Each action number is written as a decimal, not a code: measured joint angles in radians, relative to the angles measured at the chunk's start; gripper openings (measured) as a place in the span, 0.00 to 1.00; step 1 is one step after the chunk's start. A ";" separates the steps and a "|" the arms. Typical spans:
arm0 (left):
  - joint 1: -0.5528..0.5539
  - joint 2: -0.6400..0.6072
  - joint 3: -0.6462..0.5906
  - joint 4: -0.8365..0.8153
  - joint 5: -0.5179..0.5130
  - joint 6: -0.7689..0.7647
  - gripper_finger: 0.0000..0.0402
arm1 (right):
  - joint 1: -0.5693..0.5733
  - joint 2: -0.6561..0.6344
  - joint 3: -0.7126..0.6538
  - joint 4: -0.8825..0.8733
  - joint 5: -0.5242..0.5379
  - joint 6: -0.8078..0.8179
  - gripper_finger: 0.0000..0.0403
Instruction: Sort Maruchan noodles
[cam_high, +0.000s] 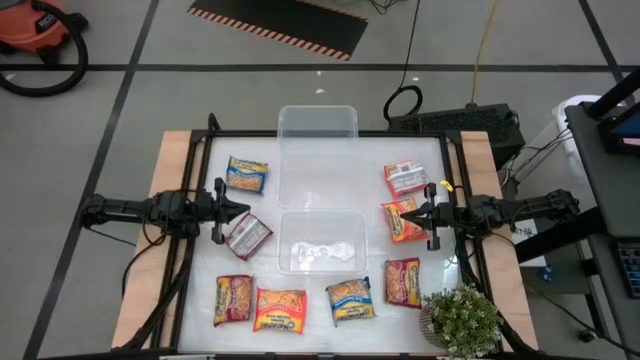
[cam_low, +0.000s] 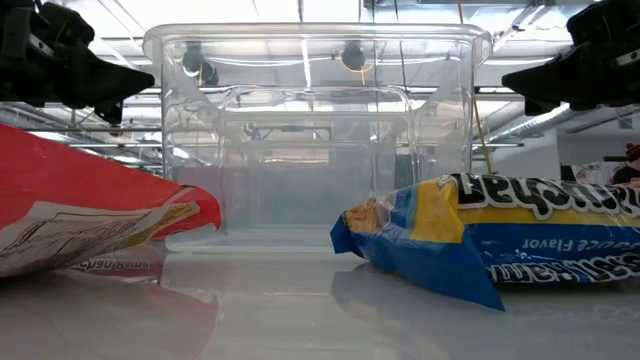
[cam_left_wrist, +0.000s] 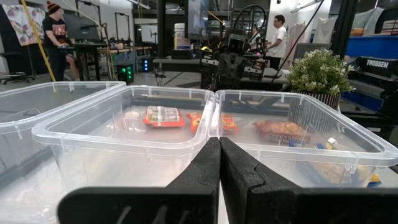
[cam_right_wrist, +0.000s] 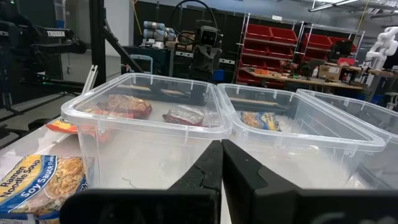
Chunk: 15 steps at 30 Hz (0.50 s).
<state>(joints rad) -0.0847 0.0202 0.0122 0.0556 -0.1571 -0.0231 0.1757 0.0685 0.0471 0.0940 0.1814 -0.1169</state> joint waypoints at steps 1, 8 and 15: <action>0.000 0.000 0.000 0.000 0.000 0.000 0.01 | 0.000 0.000 0.000 0.000 0.000 0.000 0.00; 0.000 0.000 0.000 0.000 0.000 0.000 0.01 | 0.000 0.000 0.000 0.000 0.000 0.000 0.00; 0.000 0.000 0.000 0.000 0.000 0.000 0.01 | 0.001 0.000 0.000 -0.009 0.001 0.080 0.00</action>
<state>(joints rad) -0.0849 0.0203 0.0122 0.0557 -0.1571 -0.0232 0.1772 0.0689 0.0471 0.0846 0.1820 -0.0371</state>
